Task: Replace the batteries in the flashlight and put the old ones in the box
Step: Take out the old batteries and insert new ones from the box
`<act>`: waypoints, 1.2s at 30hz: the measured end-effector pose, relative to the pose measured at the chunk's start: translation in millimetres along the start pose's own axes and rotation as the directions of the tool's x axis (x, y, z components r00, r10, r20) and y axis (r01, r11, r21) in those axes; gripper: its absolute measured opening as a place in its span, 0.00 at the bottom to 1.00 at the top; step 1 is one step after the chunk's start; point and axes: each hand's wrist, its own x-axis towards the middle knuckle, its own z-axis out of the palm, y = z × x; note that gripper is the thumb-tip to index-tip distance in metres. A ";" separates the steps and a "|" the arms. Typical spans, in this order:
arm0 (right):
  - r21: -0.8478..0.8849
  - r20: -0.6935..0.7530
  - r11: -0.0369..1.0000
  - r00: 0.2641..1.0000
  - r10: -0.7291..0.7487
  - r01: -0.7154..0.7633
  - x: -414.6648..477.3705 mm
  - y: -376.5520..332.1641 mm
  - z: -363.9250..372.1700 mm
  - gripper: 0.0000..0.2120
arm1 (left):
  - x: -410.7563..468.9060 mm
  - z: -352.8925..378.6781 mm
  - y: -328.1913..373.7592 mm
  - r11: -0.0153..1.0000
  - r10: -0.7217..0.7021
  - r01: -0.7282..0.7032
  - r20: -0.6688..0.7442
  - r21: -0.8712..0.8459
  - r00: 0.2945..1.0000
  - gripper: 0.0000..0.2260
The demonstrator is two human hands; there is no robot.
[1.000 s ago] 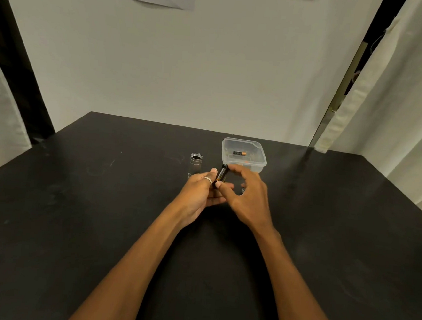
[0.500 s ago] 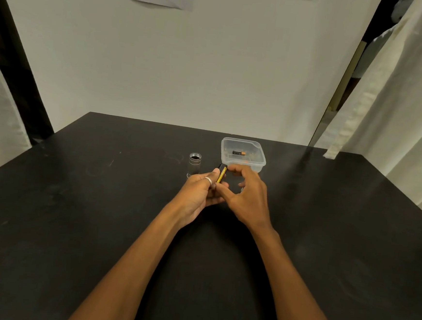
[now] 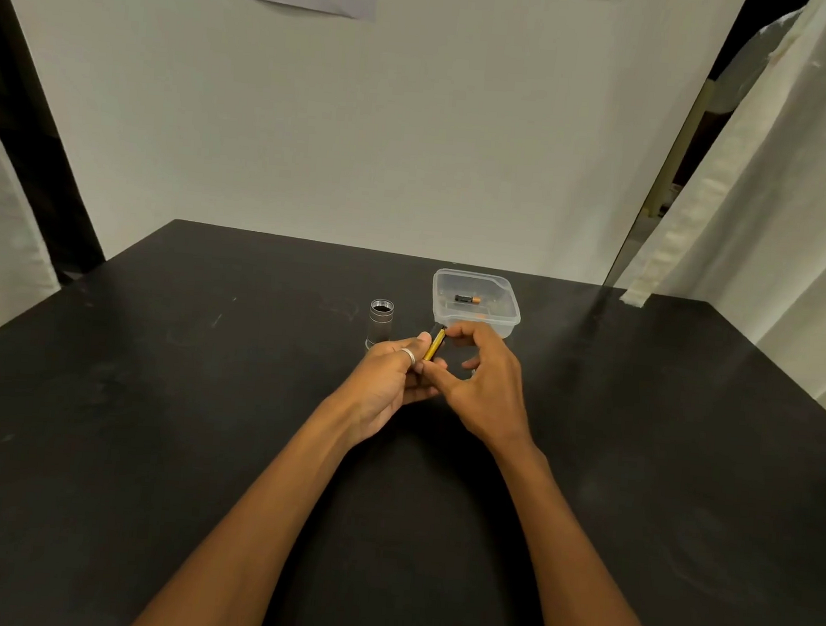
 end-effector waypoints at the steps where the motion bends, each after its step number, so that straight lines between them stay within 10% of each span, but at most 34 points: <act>1: 0.003 -0.001 1.000 1.000 0.001 -0.001 0.1 0.5 0.3 0.20 | 0.0 0.5 0.1 1.000 0.001 -0.001 -0.002 0.002 1.000 0.13; 24: 0.004 -0.001 0.999 0.999 -0.045 0.045 -1.1 -1.3 -0.8 0.16 | 3.6 -2.5 -0.1 0.999 -0.011 0.011 -0.024 -0.035 1.000 0.14; 36: -0.266 0.066 0.944 0.980 -0.187 0.198 -5.8 -7.8 -7.3 0.18 | 5.1 -2.7 -3.8 0.999 0.008 -0.007 -0.026 0.042 1.000 0.14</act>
